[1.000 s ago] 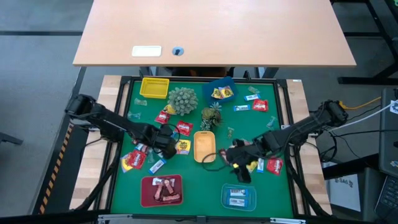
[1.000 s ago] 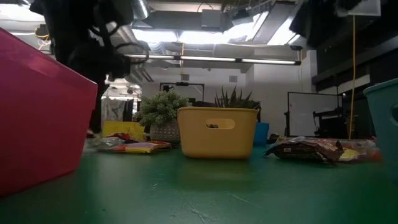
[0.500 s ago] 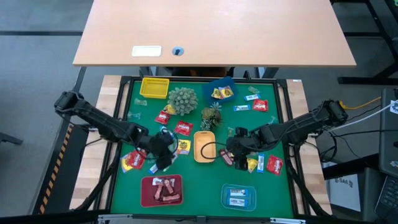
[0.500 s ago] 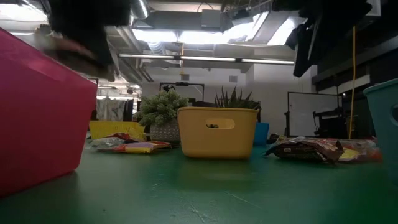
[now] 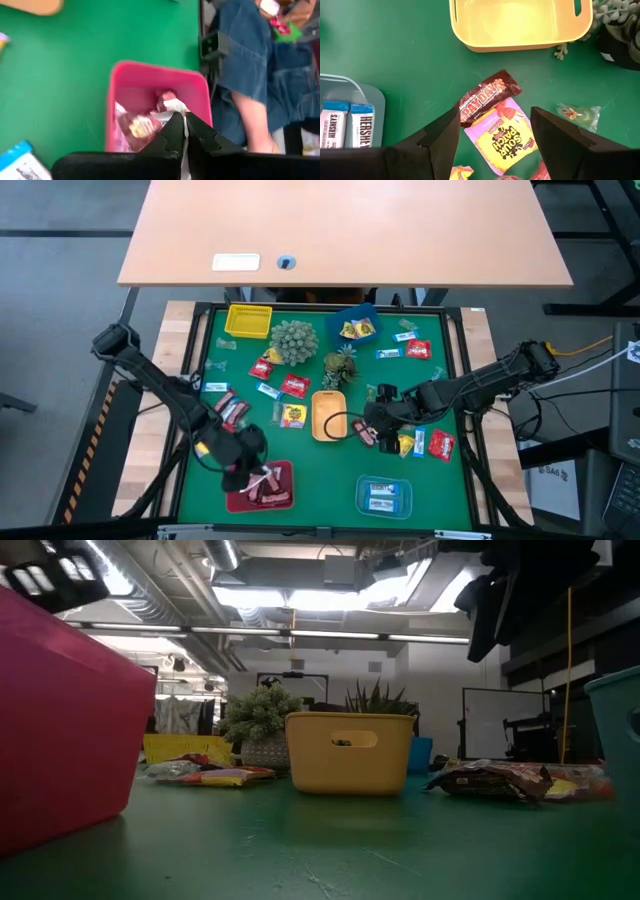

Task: Sort candy
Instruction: Put the white chocolate bar into the red bin, then put the blue chocolate bar into the light blue bin

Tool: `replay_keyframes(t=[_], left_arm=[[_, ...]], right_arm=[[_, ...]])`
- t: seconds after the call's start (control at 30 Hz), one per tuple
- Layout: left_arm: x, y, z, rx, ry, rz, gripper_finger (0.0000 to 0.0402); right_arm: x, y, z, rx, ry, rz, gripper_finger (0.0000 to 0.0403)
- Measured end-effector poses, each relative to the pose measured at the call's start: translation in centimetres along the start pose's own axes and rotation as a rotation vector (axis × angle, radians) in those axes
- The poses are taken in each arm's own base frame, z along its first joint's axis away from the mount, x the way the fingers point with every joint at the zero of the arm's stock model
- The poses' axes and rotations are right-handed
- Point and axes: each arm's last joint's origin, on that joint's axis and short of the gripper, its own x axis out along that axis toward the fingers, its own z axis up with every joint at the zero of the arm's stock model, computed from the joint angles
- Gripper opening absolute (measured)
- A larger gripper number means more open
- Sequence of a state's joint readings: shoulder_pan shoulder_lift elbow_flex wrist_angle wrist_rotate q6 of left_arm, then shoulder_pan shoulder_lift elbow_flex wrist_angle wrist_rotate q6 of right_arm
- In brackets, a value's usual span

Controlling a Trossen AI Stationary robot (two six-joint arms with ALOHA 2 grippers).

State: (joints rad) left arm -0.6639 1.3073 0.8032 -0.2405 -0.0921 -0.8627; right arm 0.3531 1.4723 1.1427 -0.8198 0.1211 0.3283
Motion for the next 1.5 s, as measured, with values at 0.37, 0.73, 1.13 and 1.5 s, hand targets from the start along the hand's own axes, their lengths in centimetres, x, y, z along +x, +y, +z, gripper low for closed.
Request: replay_keyframes(t=[0.37, 0.73, 1.13, 1.5], left_arm=[[0.2, -0.8, -1.6, -0.175, 0.054, 0.001, 0.0], [0.1, -0.1, -1.8, -0.335, 0.086, 0.079, 0.0038], [0.1, 0.1, -1.7, -0.33, 0.02, 0.117, 0.0123], [0.1, 0.4, -1.2, -0.317, -0.152, 0.206, 0.0127]], right_arm=[[0.0, 0.0, 0.0, 0.004, 0.0, 0.0, 0.0243], [0.0, 0.0, 0.0, 0.006, 0.002, 0.0, 0.0243], [0.0, 0.0, 0.0, 0.007, 0.002, 0.0, 0.0243], [-0.1, -0.5, -1.6, 0.102, 0.166, -0.06, 0.0243]])
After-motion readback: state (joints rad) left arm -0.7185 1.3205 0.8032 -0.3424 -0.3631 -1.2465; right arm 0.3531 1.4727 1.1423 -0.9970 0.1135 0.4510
